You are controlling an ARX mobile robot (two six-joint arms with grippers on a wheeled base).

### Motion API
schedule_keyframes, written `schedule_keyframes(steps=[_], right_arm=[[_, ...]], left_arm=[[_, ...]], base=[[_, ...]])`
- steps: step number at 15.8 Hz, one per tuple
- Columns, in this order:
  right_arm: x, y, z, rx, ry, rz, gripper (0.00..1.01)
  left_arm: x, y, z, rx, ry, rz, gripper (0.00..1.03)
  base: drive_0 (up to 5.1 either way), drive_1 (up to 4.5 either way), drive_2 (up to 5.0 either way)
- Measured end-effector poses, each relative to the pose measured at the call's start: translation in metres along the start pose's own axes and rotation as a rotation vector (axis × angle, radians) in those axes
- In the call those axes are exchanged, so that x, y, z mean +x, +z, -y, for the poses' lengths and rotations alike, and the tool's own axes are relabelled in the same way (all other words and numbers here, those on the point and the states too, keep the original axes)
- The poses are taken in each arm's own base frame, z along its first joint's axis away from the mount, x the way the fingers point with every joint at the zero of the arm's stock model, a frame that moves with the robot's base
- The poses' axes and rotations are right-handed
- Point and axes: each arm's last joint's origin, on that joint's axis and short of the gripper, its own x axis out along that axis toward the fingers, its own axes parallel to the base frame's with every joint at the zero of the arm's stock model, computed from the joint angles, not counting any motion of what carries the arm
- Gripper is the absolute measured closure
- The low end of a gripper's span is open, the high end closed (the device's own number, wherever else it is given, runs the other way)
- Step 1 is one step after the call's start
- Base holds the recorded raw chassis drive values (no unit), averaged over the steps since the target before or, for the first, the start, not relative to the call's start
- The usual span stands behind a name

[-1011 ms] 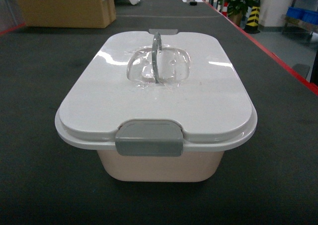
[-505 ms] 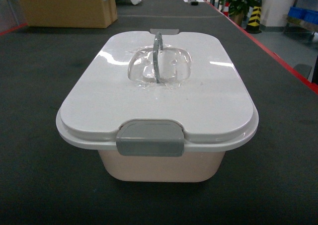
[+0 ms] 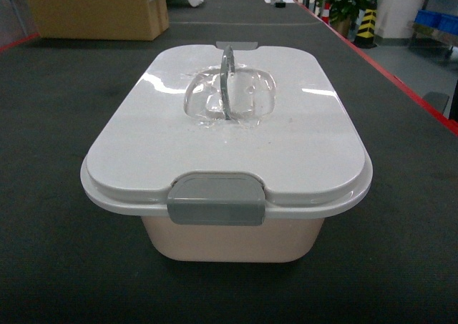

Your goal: Pick capacitor and pack into box

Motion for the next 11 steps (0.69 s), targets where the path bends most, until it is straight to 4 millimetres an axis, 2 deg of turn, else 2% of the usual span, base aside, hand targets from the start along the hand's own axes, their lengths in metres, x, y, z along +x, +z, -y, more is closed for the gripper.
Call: schedule_keyframes(steps=[11], right_arm=[[0.0000,0.0000,0.0000,0.000,0.000,0.000,0.03]], left_arm=[[0.0000,0.0000,0.0000,0.000,0.000,0.000,0.05]], base=[[0.0,0.00,0.0]])
